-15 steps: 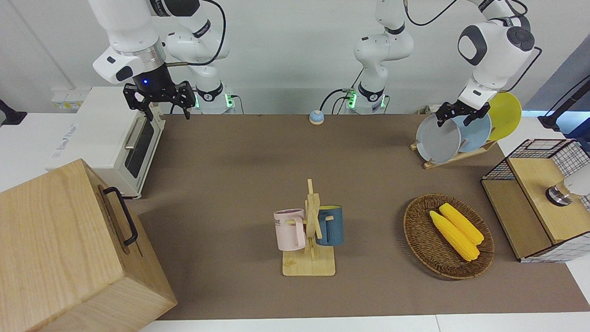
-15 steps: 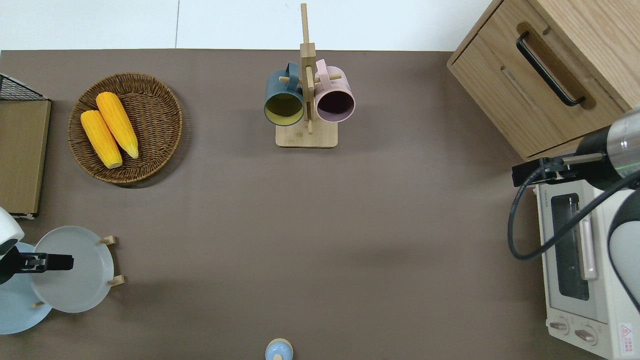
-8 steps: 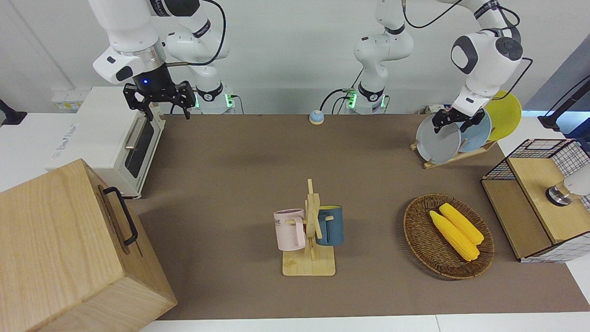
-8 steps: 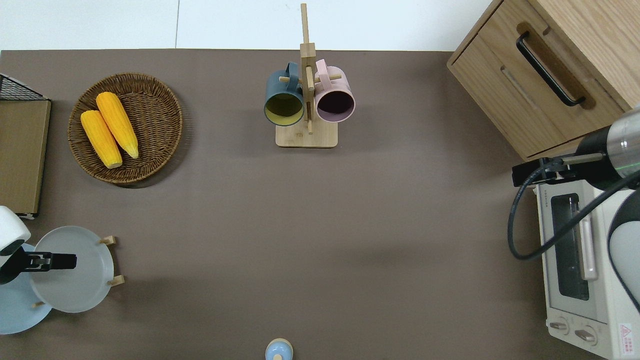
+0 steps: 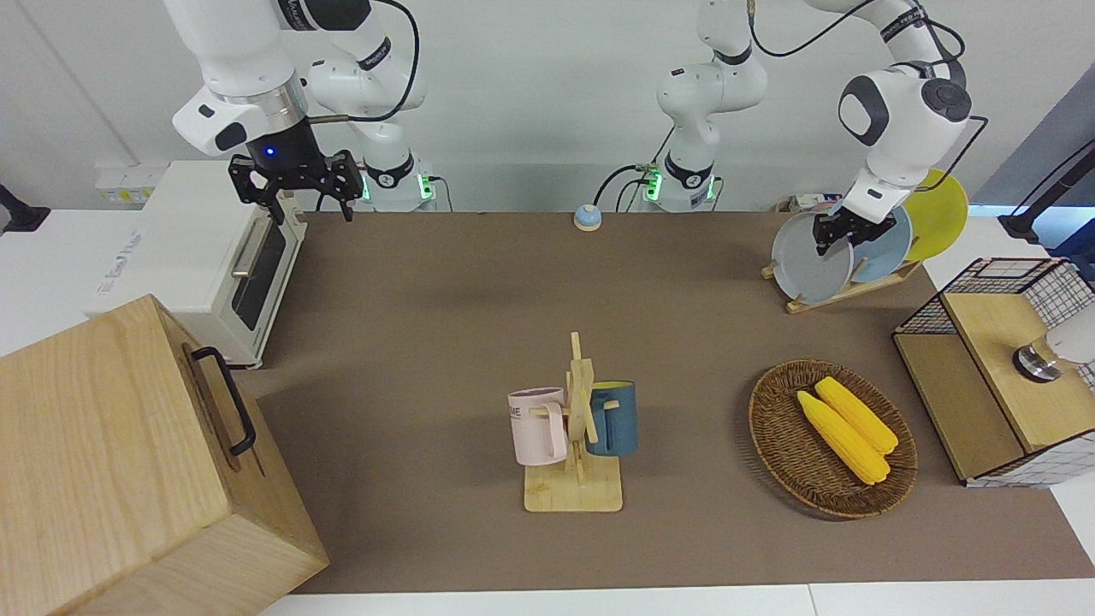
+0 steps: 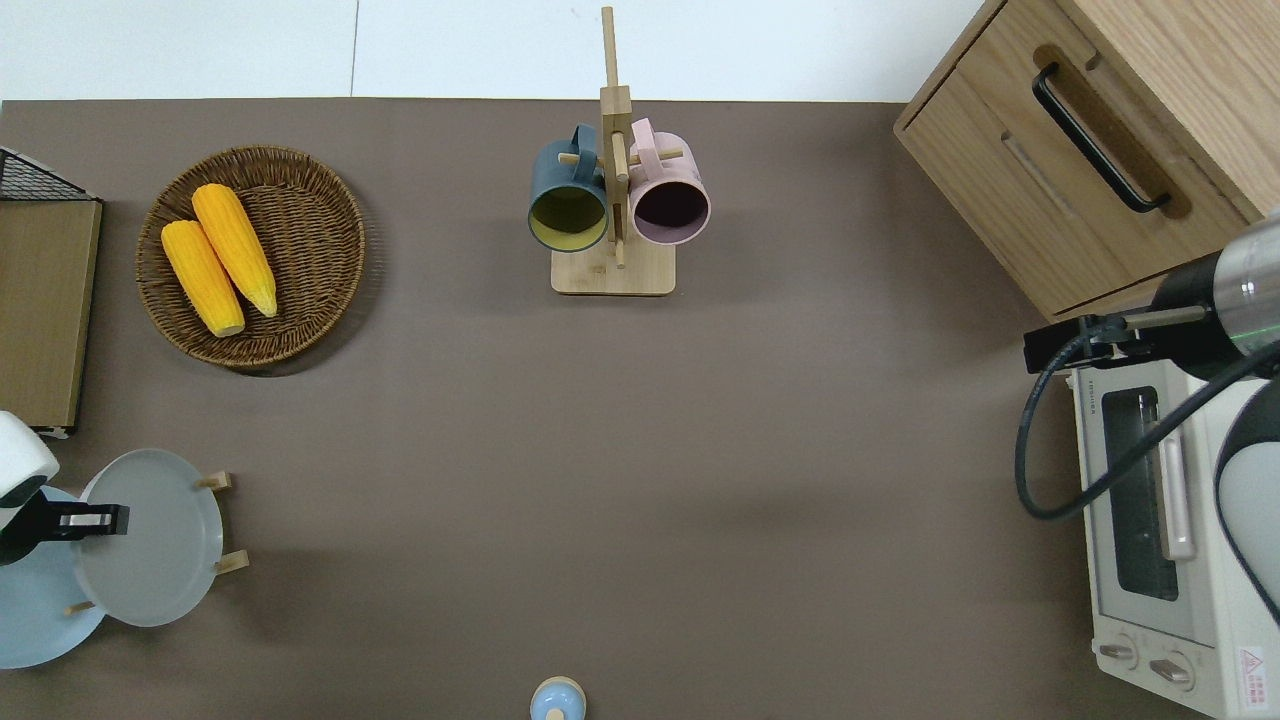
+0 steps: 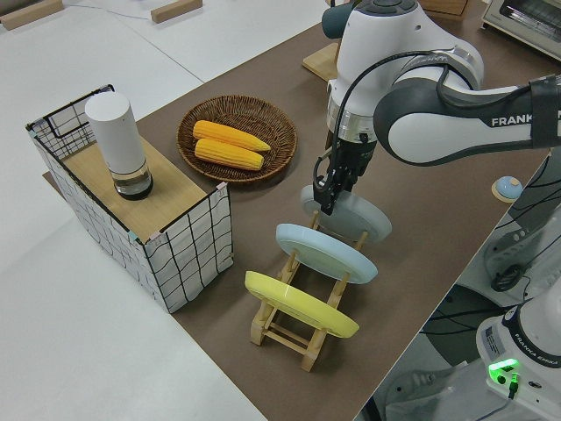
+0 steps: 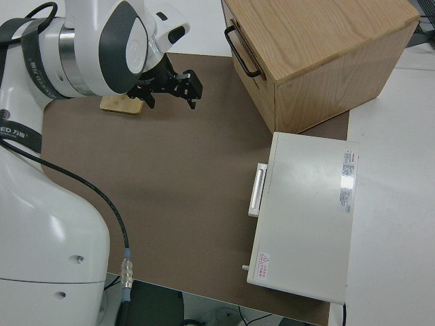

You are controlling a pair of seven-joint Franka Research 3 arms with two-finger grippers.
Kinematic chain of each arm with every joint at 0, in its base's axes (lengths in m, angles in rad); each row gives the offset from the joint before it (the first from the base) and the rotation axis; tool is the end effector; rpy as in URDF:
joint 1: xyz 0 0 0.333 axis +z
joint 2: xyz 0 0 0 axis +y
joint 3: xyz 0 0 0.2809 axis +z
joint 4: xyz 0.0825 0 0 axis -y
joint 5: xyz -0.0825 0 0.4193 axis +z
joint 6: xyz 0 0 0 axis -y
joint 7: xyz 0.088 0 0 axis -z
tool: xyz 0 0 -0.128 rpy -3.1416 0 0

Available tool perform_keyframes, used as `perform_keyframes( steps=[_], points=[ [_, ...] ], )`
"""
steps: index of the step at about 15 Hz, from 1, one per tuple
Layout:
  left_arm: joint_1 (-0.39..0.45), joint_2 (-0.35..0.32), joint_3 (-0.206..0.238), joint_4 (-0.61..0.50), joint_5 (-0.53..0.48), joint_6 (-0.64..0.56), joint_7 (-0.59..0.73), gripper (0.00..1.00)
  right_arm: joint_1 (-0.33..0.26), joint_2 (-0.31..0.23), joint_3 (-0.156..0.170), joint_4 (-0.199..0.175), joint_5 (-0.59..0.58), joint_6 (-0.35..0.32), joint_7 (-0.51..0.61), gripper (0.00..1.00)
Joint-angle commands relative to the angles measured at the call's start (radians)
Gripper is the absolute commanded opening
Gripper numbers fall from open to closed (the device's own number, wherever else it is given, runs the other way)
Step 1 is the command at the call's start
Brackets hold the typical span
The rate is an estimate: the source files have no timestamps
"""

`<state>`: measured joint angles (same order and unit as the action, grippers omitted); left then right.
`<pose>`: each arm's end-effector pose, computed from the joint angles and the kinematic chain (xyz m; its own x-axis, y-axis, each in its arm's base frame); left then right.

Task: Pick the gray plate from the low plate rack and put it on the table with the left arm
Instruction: 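Lift the gray plate out of the rack with the left gripper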

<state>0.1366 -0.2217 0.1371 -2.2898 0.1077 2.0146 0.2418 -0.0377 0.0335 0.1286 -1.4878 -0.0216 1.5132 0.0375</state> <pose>0.4870 0.1446 0.3642 0.9974 -0.0194 -0.0701 -0.0229 -0.9985 -0.0491 0.5914 0.0499 0.5856 0.9986 0.0521 -0.0072 0.0522 -0.9985 0.0176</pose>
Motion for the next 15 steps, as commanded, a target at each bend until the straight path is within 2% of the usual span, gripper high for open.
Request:
perform_keyframes(
  steps=[1, 8, 11, 15],
  points=[
    [0.003, -0.004, -0.002, -0.017, 0.038, 0.027, 0.011, 0.0, -0.022, 0.009, 0.02, 0.02, -0.003, -0.016, 0.013, 0.983],
    [0.0, 0.012, -0.002, -0.002, 0.043, 0.041, 0.008, 0.0, -0.021, 0.009, 0.02, 0.021, -0.003, -0.016, 0.013, 0.983],
    [-0.005, 0.007, -0.002, 0.038, 0.043, 0.019, 0.008, 0.0, -0.022, 0.009, 0.02, 0.02, -0.003, -0.016, 0.013, 0.983],
    [-0.012, -0.007, -0.011, 0.128, 0.043, -0.101, 0.002, 0.0, -0.022, 0.009, 0.02, 0.021, -0.003, -0.016, 0.013, 0.983]
  ],
)
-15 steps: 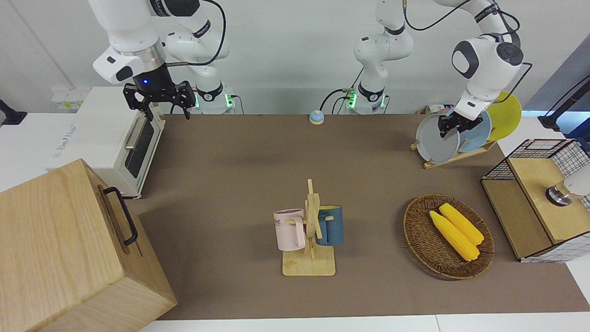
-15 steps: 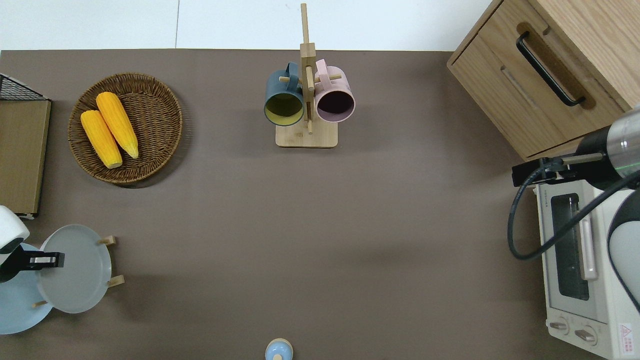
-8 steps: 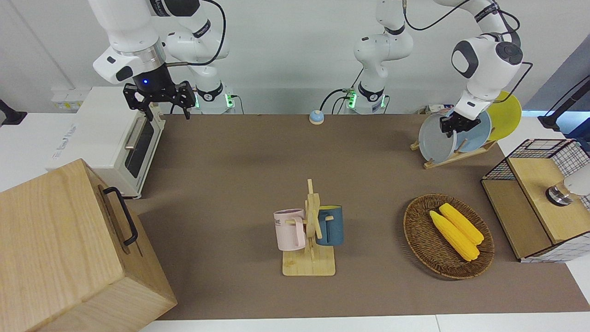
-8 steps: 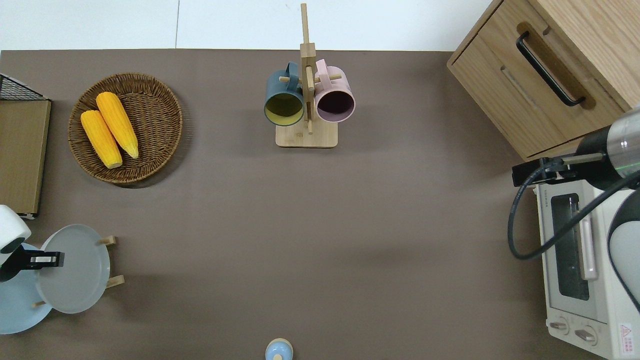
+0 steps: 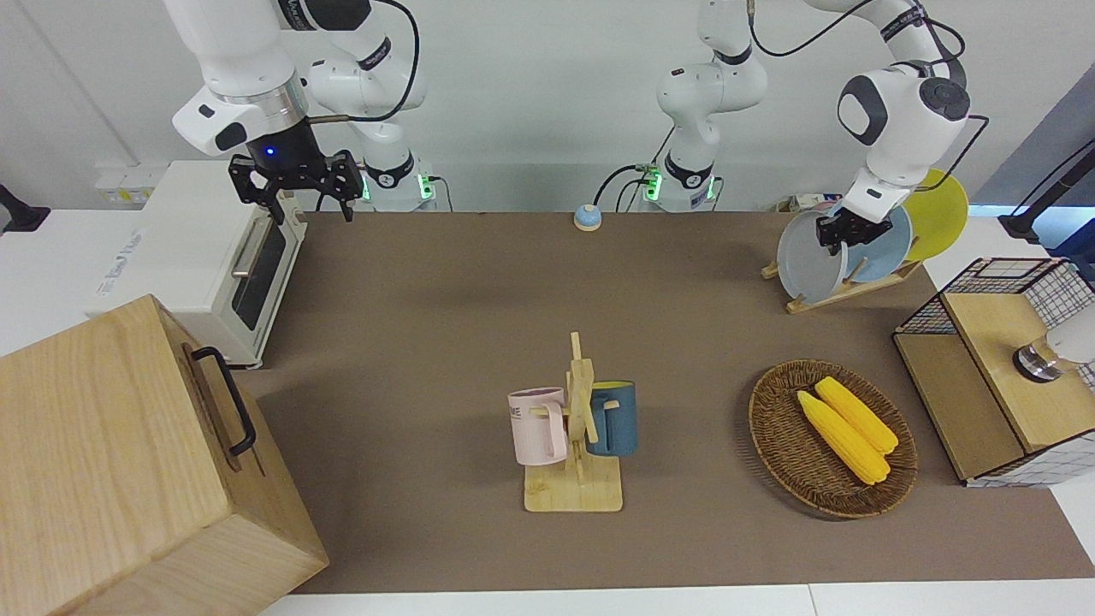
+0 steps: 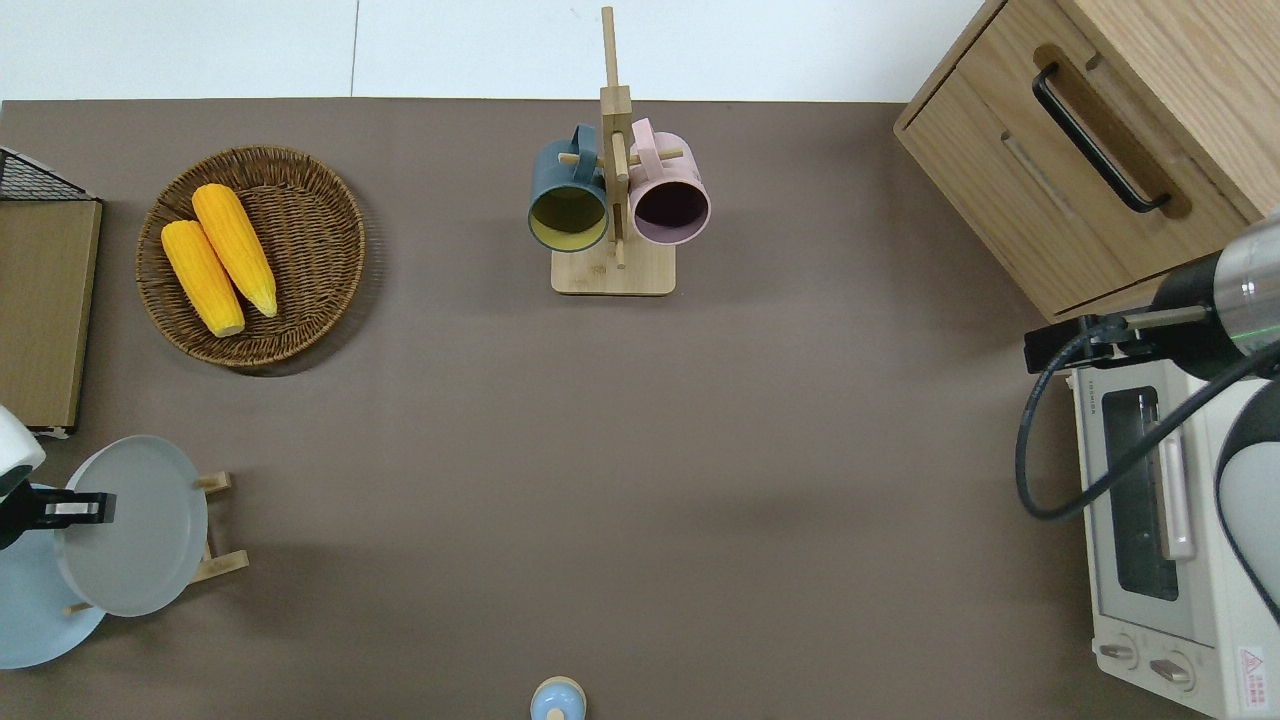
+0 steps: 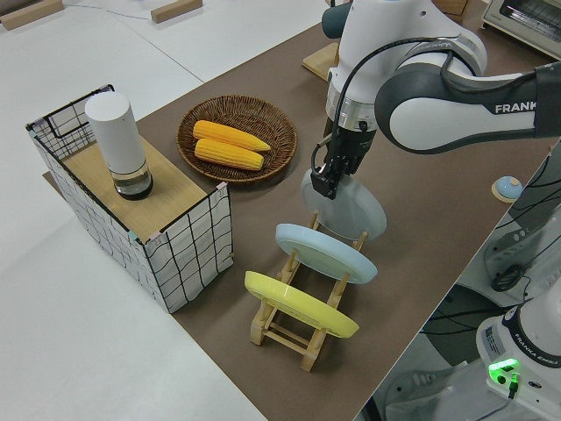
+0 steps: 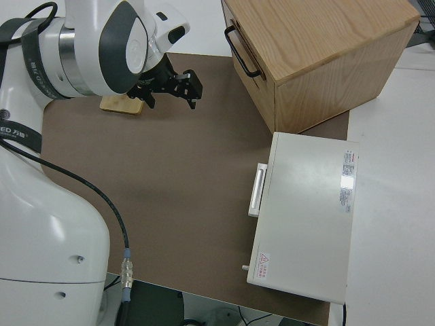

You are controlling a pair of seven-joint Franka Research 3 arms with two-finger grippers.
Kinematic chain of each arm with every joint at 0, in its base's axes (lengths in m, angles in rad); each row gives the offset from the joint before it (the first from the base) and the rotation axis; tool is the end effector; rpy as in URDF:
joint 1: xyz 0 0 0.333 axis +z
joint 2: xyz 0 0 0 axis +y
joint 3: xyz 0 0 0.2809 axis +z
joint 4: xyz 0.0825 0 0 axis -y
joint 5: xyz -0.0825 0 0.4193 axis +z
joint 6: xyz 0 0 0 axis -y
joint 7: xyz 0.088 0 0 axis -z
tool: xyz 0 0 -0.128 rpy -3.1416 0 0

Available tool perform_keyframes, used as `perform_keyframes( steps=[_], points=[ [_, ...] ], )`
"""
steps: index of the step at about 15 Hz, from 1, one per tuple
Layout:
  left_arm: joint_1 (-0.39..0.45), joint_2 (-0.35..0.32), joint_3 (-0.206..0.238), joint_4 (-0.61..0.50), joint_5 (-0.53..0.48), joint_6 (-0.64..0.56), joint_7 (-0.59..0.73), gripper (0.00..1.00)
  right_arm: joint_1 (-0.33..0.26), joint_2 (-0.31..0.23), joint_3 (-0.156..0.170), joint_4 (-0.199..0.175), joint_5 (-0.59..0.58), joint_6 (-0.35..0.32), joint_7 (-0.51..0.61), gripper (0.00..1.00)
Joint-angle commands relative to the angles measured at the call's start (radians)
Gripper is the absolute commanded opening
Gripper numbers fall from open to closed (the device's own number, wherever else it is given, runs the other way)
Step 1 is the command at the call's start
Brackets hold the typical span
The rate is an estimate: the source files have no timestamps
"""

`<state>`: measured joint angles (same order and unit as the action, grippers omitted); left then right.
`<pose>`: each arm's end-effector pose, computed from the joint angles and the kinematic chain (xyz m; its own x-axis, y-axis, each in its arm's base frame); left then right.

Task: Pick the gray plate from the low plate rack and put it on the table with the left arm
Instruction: 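Lift the gray plate out of the rack with the left gripper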

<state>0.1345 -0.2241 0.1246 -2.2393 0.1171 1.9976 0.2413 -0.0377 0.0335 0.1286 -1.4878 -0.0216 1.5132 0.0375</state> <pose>0.4985 0.1418 0.3892 0.9987 -0.0337 -0.0385 -0.0363 -0.9968 -0.0708 0.5914 0.0499 0.5856 0.9986 0.0521 -0.0072 0.0522 -0.9985 0.0176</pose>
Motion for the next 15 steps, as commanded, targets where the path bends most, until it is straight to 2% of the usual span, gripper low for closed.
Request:
perform_keyframes(
  steps=[1, 3, 5, 10, 15],
  points=[
    [-0.012, -0.012, -0.005, 0.122, 0.033, -0.149, -0.005, 0.0, -0.022, 0.009, 0.02, 0.021, -0.003, -0.016, 0.013, 0.983],
    [-0.012, -0.05, -0.039, 0.152, 0.033, -0.229, -0.037, 0.0, -0.022, 0.009, 0.02, 0.021, -0.003, -0.016, 0.013, 0.983],
    [-0.012, -0.069, -0.062, 0.153, 0.033, -0.247, -0.074, 0.0, -0.021, 0.009, 0.02, 0.02, -0.003, -0.016, 0.013, 0.983],
    [-0.012, -0.09, -0.086, 0.184, 0.012, -0.355, -0.109, 0.0, -0.022, 0.009, 0.02, 0.02, -0.003, -0.016, 0.013, 0.983],
    [-0.022, -0.106, -0.12, 0.182, -0.155, -0.408, -0.163, 0.0, -0.022, 0.009, 0.02, 0.021, -0.003, -0.016, 0.013, 0.983]
  ],
)
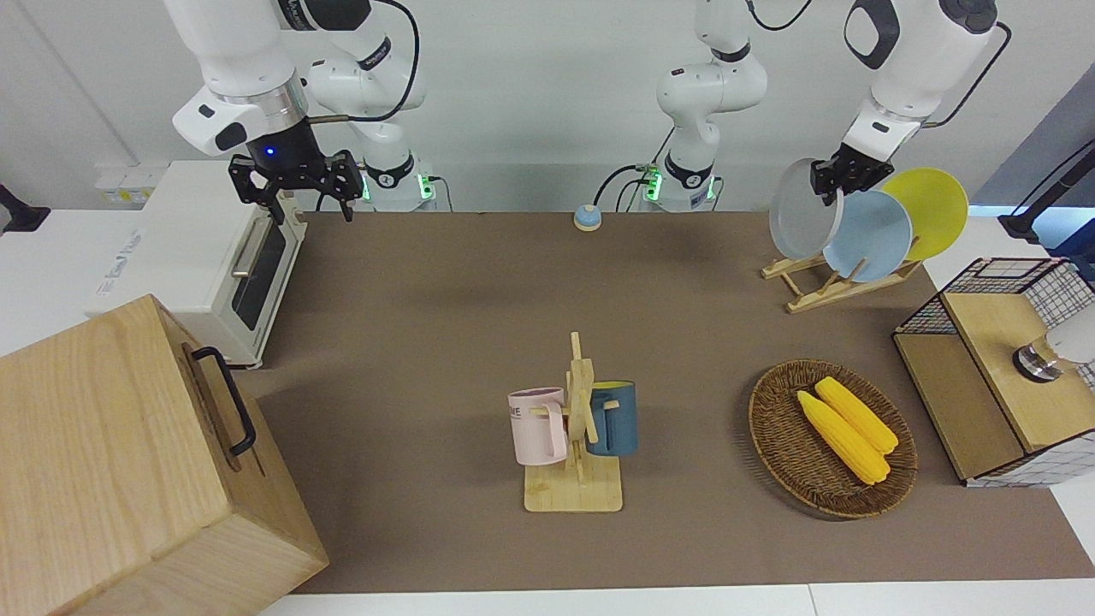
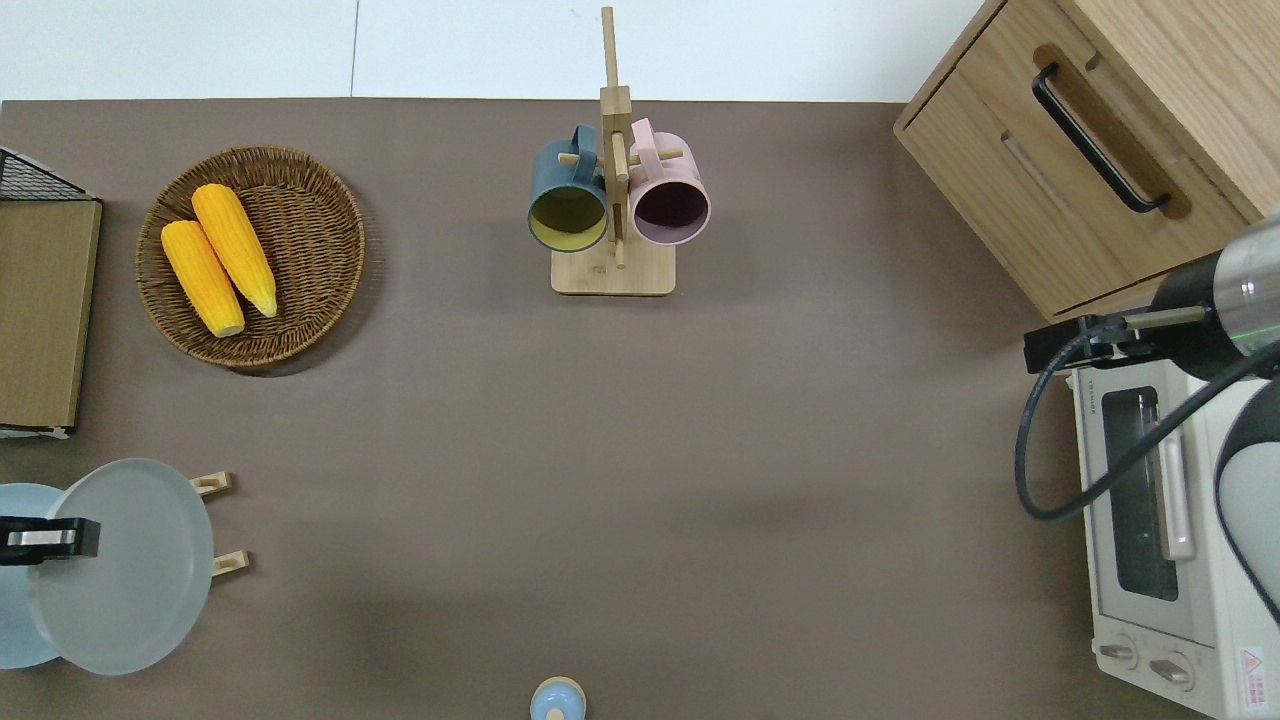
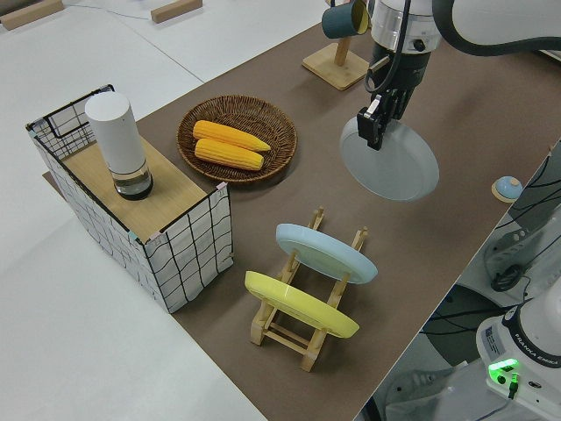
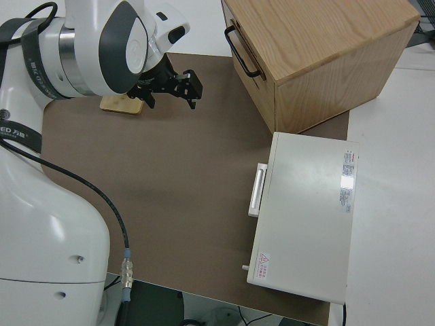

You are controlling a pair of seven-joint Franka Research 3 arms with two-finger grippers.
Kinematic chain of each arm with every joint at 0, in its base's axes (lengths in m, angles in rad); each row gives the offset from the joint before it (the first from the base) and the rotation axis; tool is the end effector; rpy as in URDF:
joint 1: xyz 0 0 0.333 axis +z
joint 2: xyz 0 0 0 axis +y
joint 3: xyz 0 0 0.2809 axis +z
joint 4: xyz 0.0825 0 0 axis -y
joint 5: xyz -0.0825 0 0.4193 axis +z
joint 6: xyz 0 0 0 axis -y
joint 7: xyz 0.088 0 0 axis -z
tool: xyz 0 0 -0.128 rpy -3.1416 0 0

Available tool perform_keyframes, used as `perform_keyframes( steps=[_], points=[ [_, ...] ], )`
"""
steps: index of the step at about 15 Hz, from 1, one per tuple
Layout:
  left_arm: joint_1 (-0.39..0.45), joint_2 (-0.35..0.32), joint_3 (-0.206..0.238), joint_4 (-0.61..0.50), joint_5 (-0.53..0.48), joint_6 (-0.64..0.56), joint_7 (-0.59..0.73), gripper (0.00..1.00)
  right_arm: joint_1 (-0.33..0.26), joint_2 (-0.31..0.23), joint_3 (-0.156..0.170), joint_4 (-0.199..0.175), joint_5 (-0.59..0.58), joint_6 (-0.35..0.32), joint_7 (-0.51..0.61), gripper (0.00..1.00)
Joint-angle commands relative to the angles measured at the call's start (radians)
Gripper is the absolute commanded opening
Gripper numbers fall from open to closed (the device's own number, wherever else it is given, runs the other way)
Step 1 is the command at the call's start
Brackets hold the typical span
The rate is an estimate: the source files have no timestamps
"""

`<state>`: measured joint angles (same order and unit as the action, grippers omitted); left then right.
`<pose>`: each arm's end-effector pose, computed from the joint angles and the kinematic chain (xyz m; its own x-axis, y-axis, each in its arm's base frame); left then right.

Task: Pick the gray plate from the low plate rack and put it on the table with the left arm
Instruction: 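Lift the gray plate out of the rack with the left gripper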

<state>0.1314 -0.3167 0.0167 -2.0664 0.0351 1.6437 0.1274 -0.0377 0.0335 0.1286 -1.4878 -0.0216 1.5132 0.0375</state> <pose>0.4861 0.0773 0.4956 0.9939 0.0159 -0.1087 0.0143 -0.9998 -0.0156 0.5914 0.0499 0.5856 0.9986 0.0521 -0.0072 0.0522 -0.9985 0.0176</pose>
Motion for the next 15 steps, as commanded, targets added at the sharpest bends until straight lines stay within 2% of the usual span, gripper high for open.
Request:
perform_keyframes(
  steps=[1, 7, 10, 15],
  points=[
    [-0.021, -0.015, -0.024, 0.008, -0.105, -0.071, -0.061, 0.0, -0.022, 0.009, 0.02, 0.02, -0.003, -0.016, 0.013, 0.983],
    [-0.021, 0.002, -0.043, -0.063, -0.317, -0.036, -0.094, 0.0, -0.022, 0.009, 0.02, 0.02, -0.003, -0.016, 0.013, 0.983],
    [-0.027, 0.004, -0.043, -0.142, -0.432, 0.046, -0.091, 0.0, -0.022, 0.009, 0.02, 0.02, -0.003, -0.016, 0.013, 0.983],
    [-0.056, 0.008, -0.047, -0.247, -0.521, 0.183, -0.083, 0.0, -0.022, 0.009, 0.02, 0.02, -0.003, -0.016, 0.013, 0.983]
  ],
)
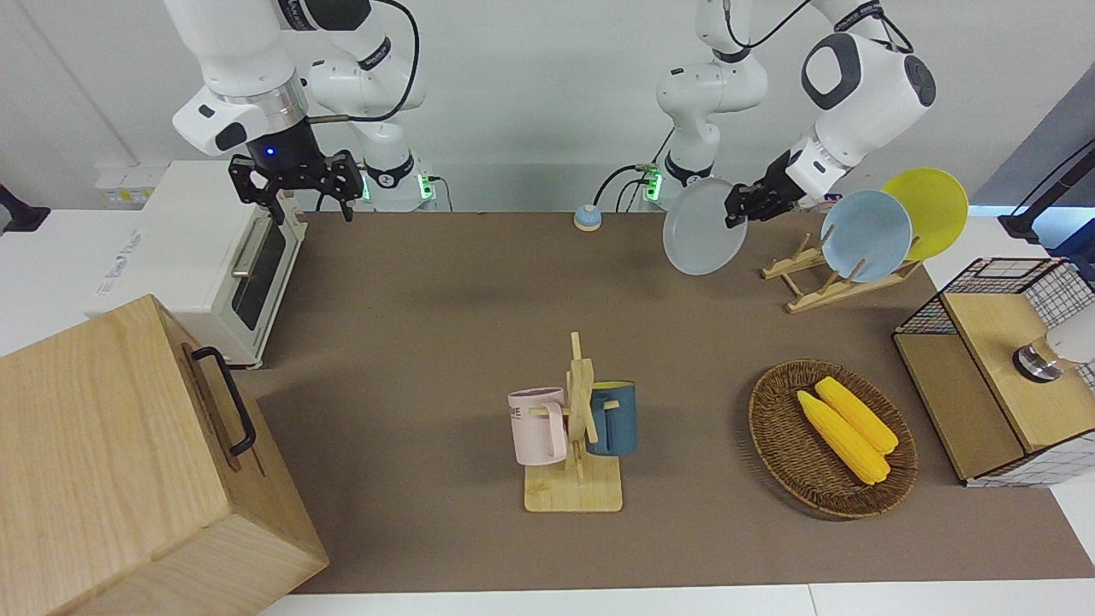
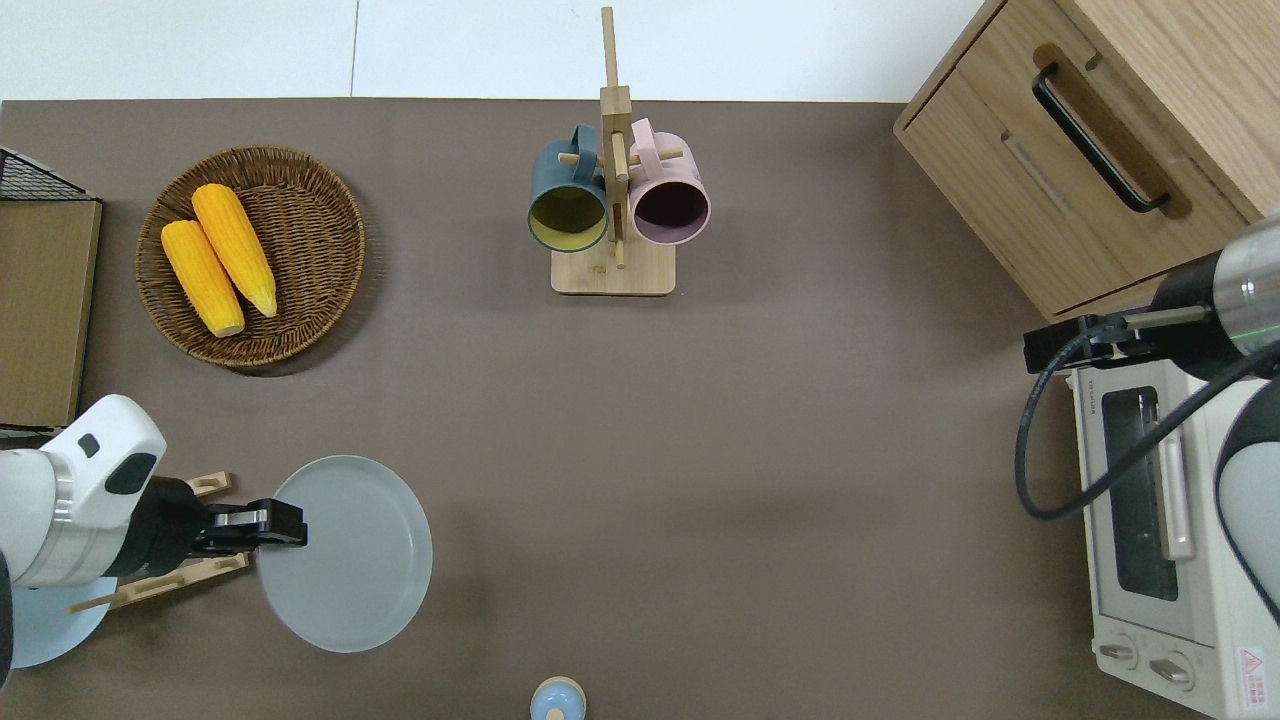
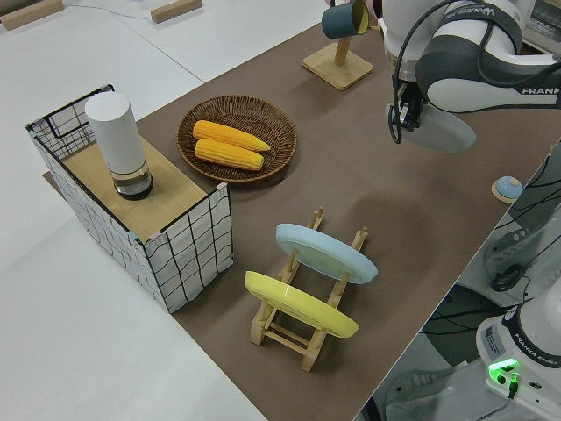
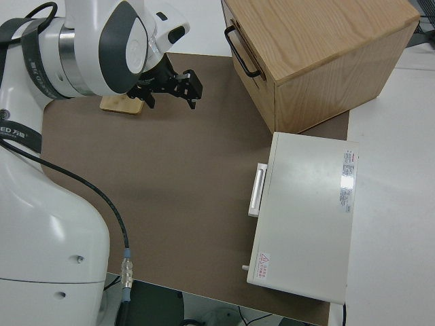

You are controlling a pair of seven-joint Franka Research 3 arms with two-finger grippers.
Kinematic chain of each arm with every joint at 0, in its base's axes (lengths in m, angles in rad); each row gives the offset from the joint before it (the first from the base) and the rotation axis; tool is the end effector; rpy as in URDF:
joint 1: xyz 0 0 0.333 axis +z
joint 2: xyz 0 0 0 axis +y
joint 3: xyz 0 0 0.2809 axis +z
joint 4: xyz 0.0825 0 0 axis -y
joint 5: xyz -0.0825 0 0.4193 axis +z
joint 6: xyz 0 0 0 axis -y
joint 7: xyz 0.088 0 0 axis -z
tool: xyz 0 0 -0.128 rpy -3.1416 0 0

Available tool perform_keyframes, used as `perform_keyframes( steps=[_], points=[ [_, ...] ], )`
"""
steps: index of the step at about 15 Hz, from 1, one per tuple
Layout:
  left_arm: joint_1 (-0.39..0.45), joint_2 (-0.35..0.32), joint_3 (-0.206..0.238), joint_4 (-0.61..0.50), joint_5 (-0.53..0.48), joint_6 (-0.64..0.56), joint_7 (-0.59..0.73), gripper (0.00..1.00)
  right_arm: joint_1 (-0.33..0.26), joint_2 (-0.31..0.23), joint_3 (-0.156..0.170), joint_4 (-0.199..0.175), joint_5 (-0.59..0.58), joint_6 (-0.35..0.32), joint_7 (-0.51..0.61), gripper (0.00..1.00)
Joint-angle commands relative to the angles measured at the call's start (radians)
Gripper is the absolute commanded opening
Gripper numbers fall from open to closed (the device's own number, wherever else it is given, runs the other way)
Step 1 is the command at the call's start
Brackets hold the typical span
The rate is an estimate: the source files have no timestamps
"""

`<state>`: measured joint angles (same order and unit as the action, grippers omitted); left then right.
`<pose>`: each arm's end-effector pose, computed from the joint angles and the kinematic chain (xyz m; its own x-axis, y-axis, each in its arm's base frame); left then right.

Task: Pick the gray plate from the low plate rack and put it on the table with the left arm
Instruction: 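Lift the gray plate out of the rack with the left gripper, then carry the plate away from the rack and lower it onto the table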

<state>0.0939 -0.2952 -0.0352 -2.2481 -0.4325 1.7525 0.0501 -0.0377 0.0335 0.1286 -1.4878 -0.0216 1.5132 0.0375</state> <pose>0.4835 -0.0178 0.4118 0.9766 0.0911 -0.1946 0.1622 -0.9065 0.3898 0.5914 0.0499 0.5856 0.9986 0.0521 -0.0072 0.0522 -0.9985 0.0176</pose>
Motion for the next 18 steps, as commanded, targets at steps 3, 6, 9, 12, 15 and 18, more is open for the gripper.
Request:
perform_keyframes(
  steps=[3, 6, 9, 12, 15, 18],
  points=[
    [-0.022, 0.005, 0.005, -0.126, -0.081, 0.16, 0.048, 0.0, -0.022, 0.009, 0.02, 0.021, -0.003, -0.016, 0.013, 0.983],
    [-0.023, 0.022, 0.005, -0.2, -0.156, 0.267, 0.114, 0.0, -0.022, 0.009, 0.02, 0.021, -0.003, -0.016, 0.013, 0.983],
    [-0.022, 0.048, 0.005, -0.275, -0.221, 0.352, 0.238, 0.0, -0.022, 0.009, 0.02, 0.021, -0.003, -0.016, 0.013, 0.983],
    [-0.017, 0.076, 0.005, -0.3, -0.25, 0.39, 0.309, 0.0, -0.022, 0.009, 0.02, 0.02, -0.003, -0.016, 0.013, 0.983],
    [-0.048, 0.09, 0.0, -0.33, -0.261, 0.464, 0.315, 0.0, -0.022, 0.009, 0.02, 0.02, -0.001, -0.016, 0.013, 0.983],
    [-0.077, 0.103, -0.005, -0.335, -0.259, 0.501, 0.317, 0.0, -0.022, 0.009, 0.02, 0.02, -0.003, -0.016, 0.013, 0.983]
  ],
)
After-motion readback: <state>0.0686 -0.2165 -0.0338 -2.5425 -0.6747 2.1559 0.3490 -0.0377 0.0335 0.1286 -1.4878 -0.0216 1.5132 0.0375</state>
